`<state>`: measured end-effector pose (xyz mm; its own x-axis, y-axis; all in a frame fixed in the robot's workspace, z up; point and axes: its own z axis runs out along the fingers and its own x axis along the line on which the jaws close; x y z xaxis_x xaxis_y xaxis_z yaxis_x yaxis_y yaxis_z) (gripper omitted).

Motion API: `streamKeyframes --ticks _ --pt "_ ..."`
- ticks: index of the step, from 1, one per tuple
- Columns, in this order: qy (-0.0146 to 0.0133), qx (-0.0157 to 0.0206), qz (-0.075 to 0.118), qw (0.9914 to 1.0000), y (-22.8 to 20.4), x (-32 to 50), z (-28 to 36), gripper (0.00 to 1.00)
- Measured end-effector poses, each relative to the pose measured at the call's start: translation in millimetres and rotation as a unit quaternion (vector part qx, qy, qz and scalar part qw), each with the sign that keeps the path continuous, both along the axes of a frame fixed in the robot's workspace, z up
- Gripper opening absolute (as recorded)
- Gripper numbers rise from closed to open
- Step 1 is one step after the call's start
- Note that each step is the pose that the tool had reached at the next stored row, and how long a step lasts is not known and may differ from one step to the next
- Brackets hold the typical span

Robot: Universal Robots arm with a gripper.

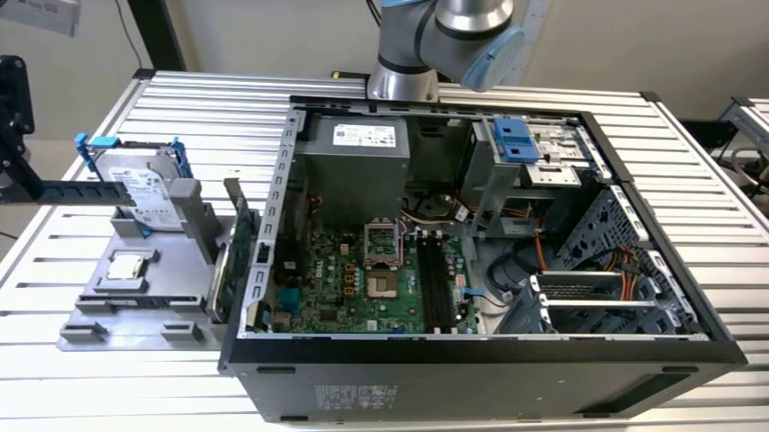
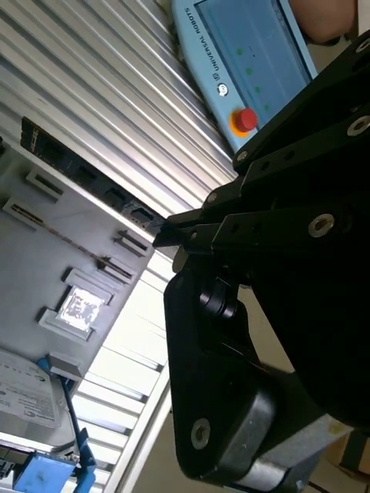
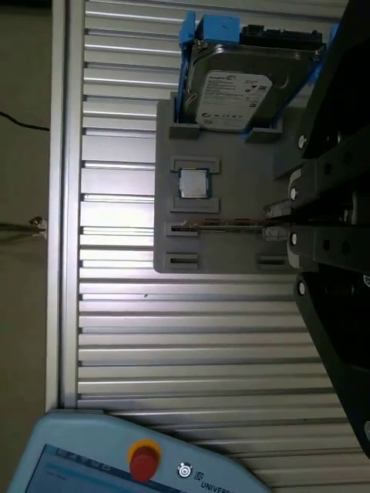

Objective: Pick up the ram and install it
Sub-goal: 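Pick up the ram and move it above insertion slot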

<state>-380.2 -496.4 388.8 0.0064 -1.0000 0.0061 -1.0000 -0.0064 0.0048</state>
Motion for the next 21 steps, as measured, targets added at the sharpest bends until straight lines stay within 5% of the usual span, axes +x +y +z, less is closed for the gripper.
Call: streamKeyframes --ticks 4,11,21 --pt "0.0002 -0.0002 0.0 1.0 0.1 1.3 0.3 0.0" --pt "0.0052 0.0 0.0 0.99999 0.0 19.7 0.1 0.0" --pt "0.0055 0.0 0.0 0.99998 0.0 41.2 0.1 0.0"
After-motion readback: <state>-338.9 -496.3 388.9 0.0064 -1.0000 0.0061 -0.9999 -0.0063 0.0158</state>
